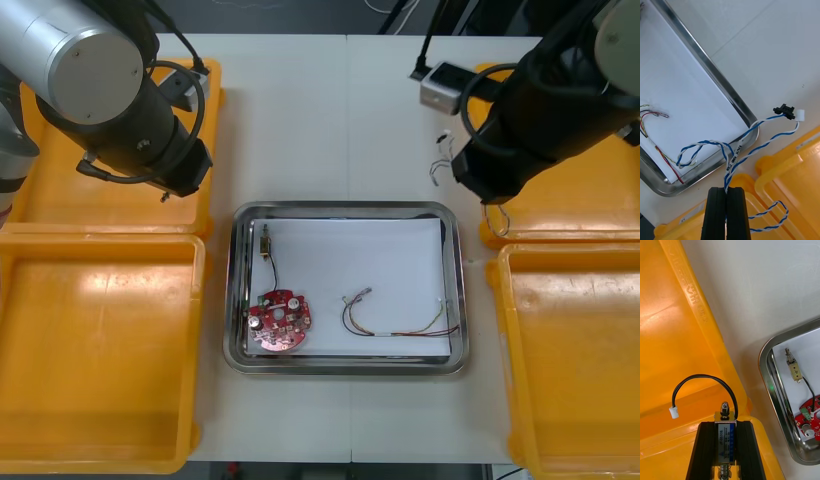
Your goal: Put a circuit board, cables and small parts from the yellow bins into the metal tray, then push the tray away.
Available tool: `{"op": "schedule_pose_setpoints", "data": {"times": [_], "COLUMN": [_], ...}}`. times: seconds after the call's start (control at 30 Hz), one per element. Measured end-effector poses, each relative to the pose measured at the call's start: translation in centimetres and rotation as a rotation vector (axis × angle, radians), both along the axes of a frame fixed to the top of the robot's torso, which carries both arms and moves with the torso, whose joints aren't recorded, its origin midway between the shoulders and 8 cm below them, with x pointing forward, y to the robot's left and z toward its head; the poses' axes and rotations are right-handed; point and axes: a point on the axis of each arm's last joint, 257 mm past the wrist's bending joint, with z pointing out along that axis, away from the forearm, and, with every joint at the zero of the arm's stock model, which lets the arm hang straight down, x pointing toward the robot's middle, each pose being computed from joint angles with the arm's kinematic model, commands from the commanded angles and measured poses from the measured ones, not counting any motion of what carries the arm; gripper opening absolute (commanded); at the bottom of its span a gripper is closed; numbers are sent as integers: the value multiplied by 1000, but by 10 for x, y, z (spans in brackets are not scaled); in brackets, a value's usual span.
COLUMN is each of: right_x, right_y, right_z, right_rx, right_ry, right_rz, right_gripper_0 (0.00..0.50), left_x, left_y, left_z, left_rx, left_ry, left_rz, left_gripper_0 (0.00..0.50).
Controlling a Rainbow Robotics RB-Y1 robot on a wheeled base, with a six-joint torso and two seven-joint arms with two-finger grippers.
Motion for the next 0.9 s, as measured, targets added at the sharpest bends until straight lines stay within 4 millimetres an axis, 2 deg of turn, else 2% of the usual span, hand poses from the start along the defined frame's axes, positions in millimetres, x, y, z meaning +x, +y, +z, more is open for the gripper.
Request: {"op": "schedule_pose_setpoints", "data": {"times": [0.23, 0.37, 0.63, 0.77, 0.9], "right_x": [-6, -8, 8, 19, 26], "right_y": [24, 39, 68, 70, 61], "right_z": [-30, -48, -86, -103, -126], "right_rx": [-168, -203, -212, -212, -263], "right_ry": [-56, -38, -37, -37, -15], "right_rz": [280, 360, 496, 496, 551], "right_gripper_0": [0, 0, 0, 0, 0], "left_x": [0, 0, 0, 0, 0], "left_y": [0, 0, 0, 0, 0], "left_z": [0, 0, 0, 0, 0], "left_rx": [0, 0, 0, 0, -1], "left_ry": [0, 0, 1, 1, 1], "left_rz": [0, 0, 0, 0, 0], "left_gripper_0": [0, 0, 0, 0, 0]}}
